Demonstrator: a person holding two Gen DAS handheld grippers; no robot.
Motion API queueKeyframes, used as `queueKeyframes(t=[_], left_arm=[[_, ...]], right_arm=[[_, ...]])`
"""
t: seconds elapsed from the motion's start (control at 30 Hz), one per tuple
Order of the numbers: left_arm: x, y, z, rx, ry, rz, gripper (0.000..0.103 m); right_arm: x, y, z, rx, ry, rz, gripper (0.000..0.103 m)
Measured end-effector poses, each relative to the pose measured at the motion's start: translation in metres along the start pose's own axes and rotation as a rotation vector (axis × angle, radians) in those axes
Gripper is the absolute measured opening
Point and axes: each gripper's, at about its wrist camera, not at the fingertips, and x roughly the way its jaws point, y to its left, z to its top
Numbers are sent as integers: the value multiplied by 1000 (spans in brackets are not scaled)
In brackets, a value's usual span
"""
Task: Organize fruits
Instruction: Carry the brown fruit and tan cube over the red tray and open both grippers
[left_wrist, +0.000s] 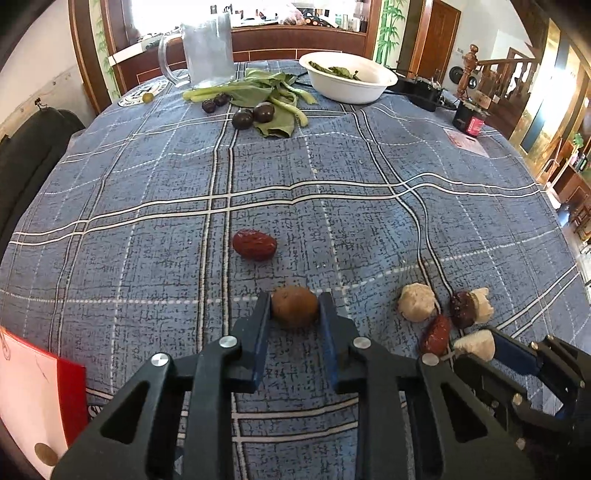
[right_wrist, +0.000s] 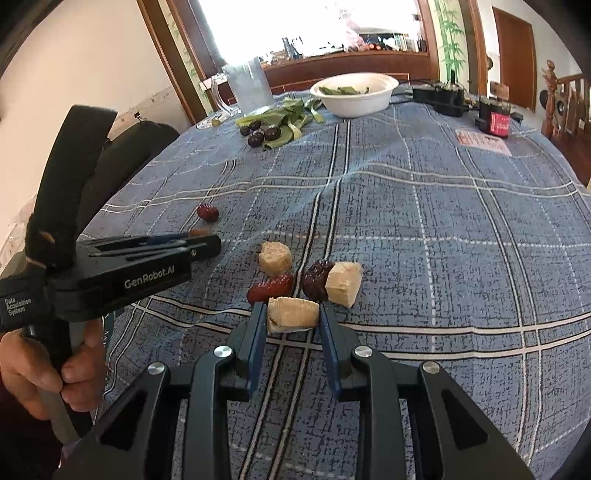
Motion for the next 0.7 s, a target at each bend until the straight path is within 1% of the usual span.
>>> queueKeyframes(t=[0.1,0.2,0.27,0.37,0.43,0.53,0.63,0.7], left_arm=[[-16,1,-7,-10,-22,-1,27],[-47,3,-20,-17,-74,3,27],[-73,6,-34,-33,-110,-17,27],[-109,7,-58,-25,-157,11,27],[-128,11,-72,-25,-180,22,27],[-156,20,-97,-25,-215,91,27],[-177,34,-122,-32,-249,184,27],[-185,45,-134,-47,-258,228,27]], right_arm=[[-6,0,0,-3,-36,2,28],[-16,-3,1,7,-96,7,28],[-25,-4,2,12,-151,1,28],[-36,-5,2,12,-223,-25,28],[-39,-5,1,9,-252,-53,28],[-44,-4,-1,-3,-264,-90,28],[-48,6,-4,18,-230,-50,28],[-56,28,-11,10,-221,7,28]])
